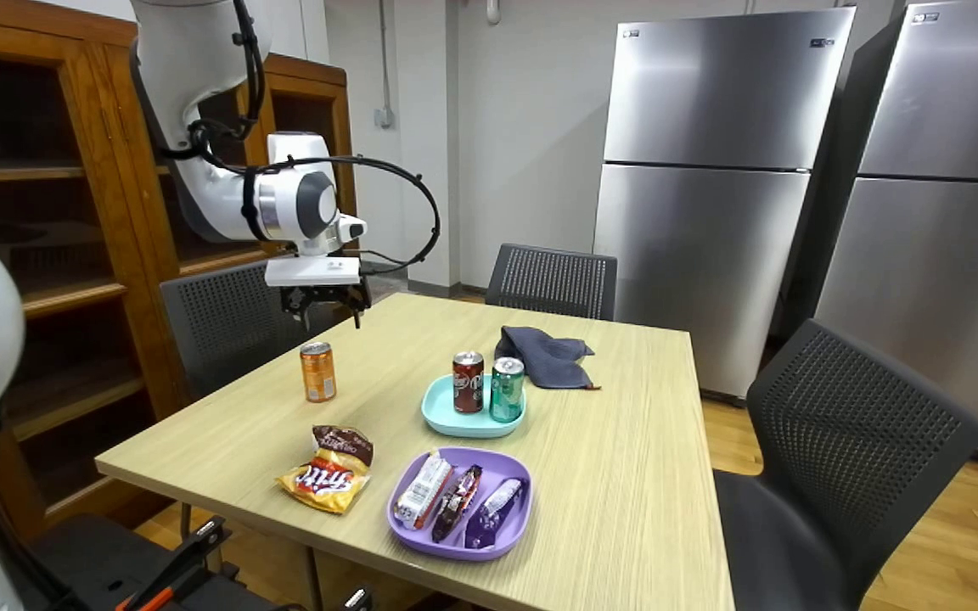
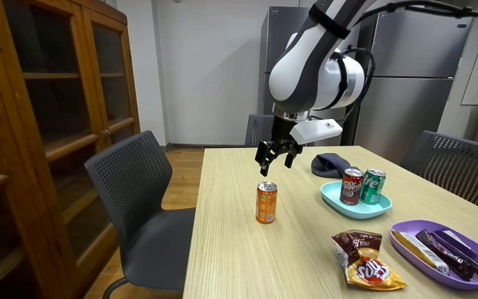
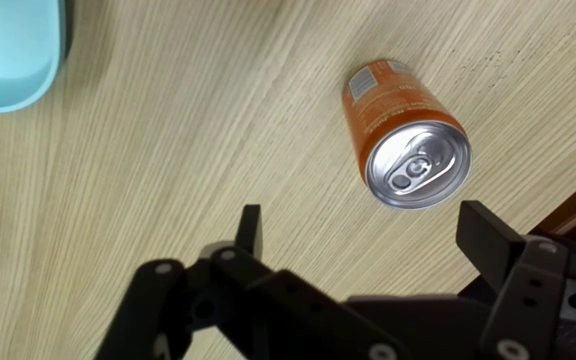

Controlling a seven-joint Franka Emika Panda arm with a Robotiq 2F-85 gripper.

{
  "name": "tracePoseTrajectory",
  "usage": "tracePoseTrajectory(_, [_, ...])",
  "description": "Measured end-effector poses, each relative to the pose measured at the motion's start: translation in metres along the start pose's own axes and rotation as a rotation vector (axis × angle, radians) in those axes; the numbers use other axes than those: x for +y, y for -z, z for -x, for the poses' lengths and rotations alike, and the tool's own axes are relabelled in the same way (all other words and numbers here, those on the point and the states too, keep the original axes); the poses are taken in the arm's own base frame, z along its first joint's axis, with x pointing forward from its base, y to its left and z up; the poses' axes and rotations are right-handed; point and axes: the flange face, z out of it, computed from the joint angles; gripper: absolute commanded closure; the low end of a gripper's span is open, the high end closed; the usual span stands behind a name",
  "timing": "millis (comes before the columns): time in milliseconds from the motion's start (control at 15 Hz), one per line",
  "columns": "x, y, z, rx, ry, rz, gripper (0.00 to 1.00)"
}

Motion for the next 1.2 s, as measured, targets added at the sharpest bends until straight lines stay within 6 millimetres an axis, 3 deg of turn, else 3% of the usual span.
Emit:
tracePoseTrajectory(400, [-0.021,-0.018,-0.004,-0.025,0.037,-0.019,0.00])
tracePoseTrajectory(1200, [-0.029,-0.036,0.006,-0.085,0.088,-0.018,0.00])
